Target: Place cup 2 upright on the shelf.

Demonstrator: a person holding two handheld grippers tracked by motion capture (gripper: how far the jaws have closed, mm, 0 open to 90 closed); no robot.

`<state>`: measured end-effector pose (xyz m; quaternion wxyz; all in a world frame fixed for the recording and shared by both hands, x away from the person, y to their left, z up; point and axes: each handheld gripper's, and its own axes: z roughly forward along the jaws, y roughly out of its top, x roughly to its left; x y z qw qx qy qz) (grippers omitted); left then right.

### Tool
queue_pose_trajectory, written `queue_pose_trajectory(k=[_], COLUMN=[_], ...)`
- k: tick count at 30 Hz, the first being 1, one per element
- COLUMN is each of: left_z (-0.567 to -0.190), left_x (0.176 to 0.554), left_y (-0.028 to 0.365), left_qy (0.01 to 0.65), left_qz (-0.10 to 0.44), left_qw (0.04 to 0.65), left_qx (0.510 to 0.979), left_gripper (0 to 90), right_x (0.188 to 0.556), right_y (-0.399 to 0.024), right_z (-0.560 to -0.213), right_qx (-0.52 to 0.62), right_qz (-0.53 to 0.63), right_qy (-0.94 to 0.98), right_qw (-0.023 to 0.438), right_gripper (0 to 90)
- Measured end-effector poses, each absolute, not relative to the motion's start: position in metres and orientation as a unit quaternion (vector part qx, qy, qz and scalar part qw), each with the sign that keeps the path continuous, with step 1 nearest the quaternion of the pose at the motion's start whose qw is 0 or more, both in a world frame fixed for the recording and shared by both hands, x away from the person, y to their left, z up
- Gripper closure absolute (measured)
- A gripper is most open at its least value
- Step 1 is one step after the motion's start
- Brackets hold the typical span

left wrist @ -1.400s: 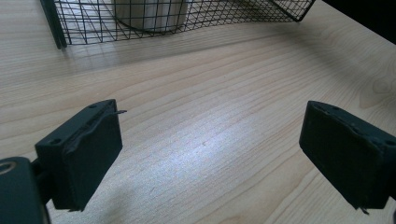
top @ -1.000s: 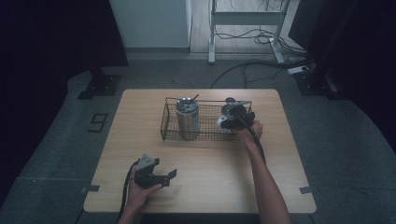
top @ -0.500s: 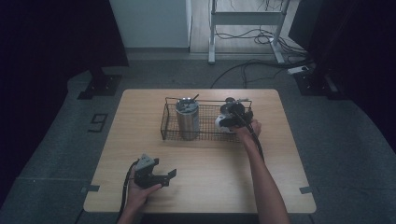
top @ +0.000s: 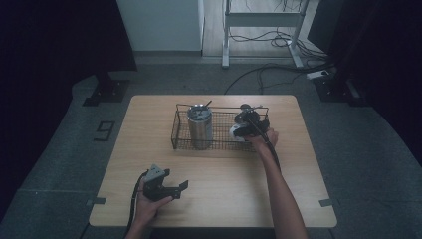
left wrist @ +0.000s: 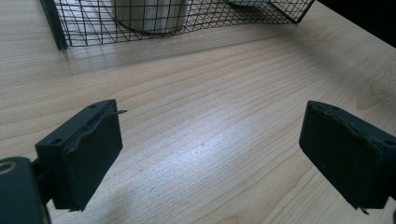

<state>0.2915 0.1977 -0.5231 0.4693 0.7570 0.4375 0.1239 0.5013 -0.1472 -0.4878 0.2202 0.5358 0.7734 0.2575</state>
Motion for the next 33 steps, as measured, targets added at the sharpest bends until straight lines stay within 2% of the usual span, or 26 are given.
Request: queue_pose_trajectory(k=[33], left_z=[-0.523], left_x=[0.291], left_y=[0.196], left_qy=[0.436], left_qz=[0.122], left_qw=[0.469], left_qx=[0.758], left_gripper=[6.0], right_x=[0.49], right_y=[-0.16], right_z=[-0.484], right_qx=[0.513], right_qz=[0.197], right_qy=[0.815], right_qw=[0.182], right_gripper=[6.8])
